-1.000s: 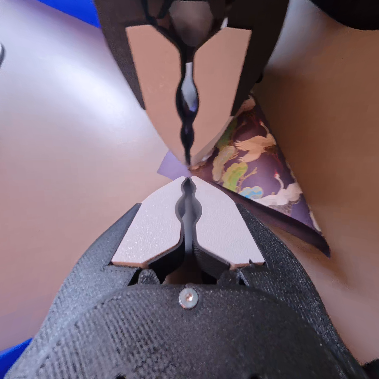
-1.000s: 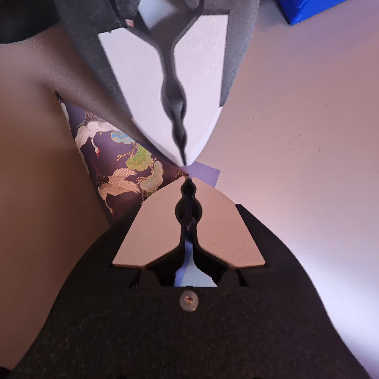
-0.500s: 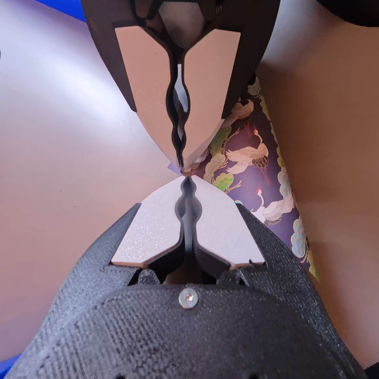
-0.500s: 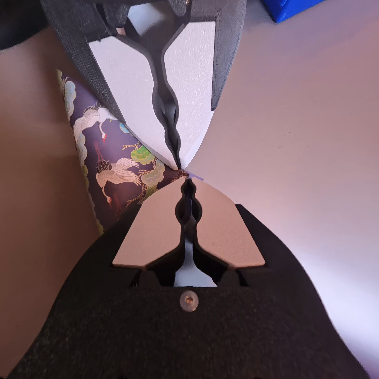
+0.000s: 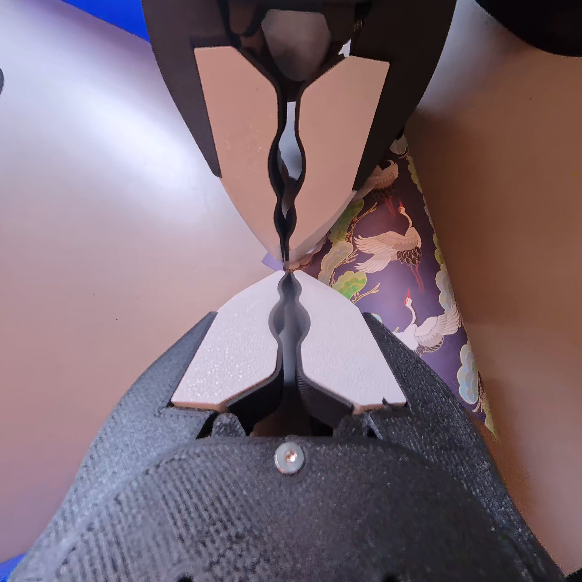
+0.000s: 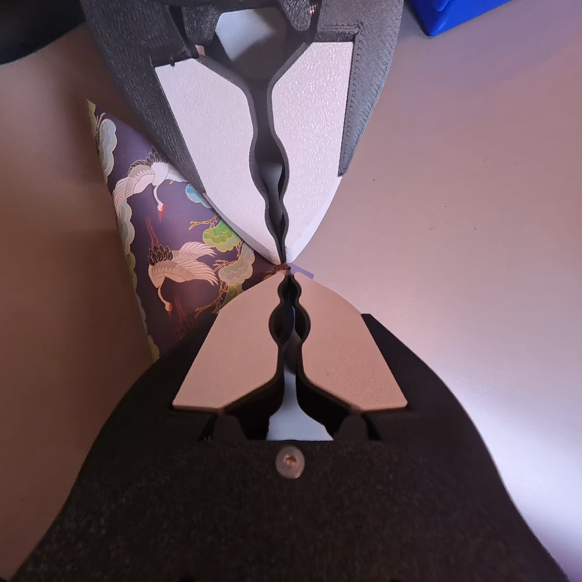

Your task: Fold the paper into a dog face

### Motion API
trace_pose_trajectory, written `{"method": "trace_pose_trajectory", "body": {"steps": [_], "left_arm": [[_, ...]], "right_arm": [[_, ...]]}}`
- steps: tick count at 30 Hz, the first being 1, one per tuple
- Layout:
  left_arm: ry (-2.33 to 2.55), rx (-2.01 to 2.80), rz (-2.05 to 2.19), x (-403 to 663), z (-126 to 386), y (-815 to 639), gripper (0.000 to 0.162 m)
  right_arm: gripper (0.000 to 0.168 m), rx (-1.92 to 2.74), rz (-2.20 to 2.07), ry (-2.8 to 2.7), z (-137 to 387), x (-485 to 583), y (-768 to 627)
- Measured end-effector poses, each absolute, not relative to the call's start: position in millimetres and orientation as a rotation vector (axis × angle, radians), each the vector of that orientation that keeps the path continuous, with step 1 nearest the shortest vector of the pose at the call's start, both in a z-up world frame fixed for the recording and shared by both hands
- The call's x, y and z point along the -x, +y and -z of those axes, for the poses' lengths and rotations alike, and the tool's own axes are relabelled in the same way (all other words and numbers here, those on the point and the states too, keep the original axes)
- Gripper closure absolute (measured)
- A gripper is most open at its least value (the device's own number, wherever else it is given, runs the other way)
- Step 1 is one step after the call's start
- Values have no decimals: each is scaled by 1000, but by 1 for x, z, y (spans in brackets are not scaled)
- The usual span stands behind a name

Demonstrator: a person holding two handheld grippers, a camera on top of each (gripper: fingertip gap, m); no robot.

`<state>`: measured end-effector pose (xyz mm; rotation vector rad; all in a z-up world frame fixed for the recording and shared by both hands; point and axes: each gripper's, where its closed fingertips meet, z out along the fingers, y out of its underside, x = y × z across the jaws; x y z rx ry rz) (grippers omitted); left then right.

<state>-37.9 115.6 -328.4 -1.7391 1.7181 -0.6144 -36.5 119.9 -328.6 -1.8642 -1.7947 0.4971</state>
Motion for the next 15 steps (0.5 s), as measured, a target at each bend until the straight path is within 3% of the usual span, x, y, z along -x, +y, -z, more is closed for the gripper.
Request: {"method": "trace_pose_trajectory", "body": {"steps": [15], "left_arm": [[1707,1753,587,45,329,123,162]], "right_arm": [[168,1835,-494,-1793,328,39,121]]}}
